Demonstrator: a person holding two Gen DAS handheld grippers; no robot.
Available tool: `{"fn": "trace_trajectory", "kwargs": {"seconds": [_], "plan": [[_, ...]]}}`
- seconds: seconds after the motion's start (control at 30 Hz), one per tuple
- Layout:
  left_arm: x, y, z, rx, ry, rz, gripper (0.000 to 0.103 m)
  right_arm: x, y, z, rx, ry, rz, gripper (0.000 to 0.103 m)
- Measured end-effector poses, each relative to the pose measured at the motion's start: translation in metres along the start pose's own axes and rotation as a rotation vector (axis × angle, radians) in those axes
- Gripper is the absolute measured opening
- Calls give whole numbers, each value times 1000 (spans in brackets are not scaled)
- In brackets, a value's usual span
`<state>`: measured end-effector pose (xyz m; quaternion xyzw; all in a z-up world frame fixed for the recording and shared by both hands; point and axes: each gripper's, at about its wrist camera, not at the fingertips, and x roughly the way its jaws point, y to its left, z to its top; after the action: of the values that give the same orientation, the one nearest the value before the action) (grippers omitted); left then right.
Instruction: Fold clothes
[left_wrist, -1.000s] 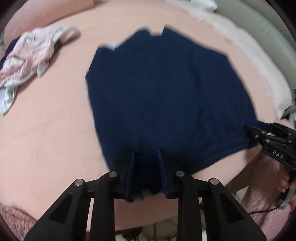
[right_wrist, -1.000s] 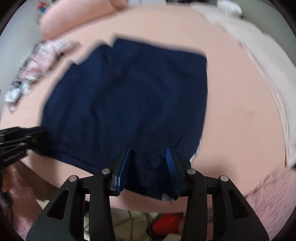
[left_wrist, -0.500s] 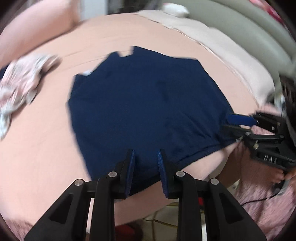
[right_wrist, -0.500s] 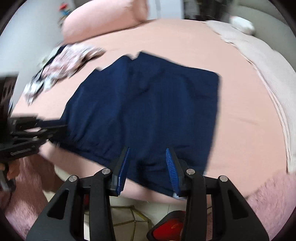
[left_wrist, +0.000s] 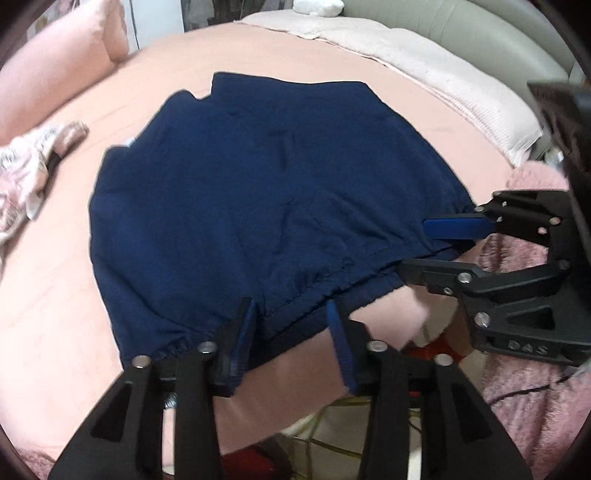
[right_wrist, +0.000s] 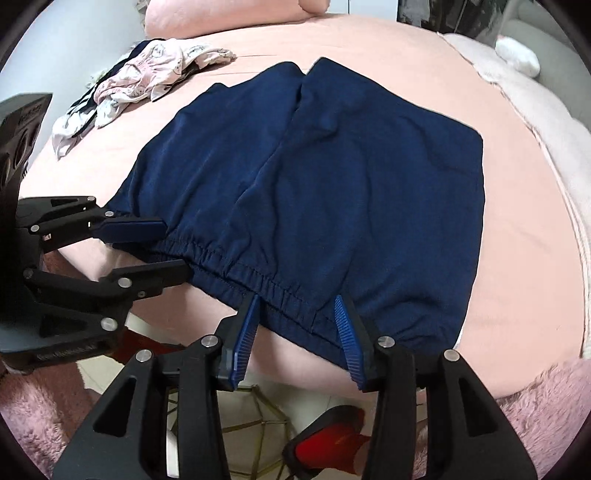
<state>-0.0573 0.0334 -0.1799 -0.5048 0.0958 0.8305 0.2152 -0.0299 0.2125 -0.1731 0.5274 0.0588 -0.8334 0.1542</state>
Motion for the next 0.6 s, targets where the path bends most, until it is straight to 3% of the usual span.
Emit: {"fn": "trace_trajectory", "kwargs": {"seconds": [0.03, 0.07, 0.23, 0.27, 0.3, 0.33, 0.47, 0.53, 0.6], "plan": [[-1, -1, 0, 5, -12, 12, 19, -1, 0, 0, -4, -6, 4, 45], [-5, -3, 1, 6, -39, 23, 3, -4, 1, 1, -2, -18, 15, 44], [-17, -9, -7, -6, -73, 19, 3, -12, 6, 5, -3, -57, 28, 42], [-15, -7, -8, -12, -64, 12, 3, -10, 6, 4, -3, -48, 23, 36], [-12, -4, -9, -18, -57, 3, 3, -7, 4, 3, 1, -22, 7, 21], [-12, 0, -9, -25, -56, -13, 3, -5, 3, 1, 7, 1, -7, 16], [-22, -4, -12, -13, -67, -18, 4, -6, -4, -2, 52, 31, -25, 12], [-15, 0, -11, -45, -22, -41, 8, -6, -8, -5, 75, 45, -26, 12], [-16, 13, -11, -113, -12, -100, 23, -4, -15, -8, 117, 70, -19, 9]]}}
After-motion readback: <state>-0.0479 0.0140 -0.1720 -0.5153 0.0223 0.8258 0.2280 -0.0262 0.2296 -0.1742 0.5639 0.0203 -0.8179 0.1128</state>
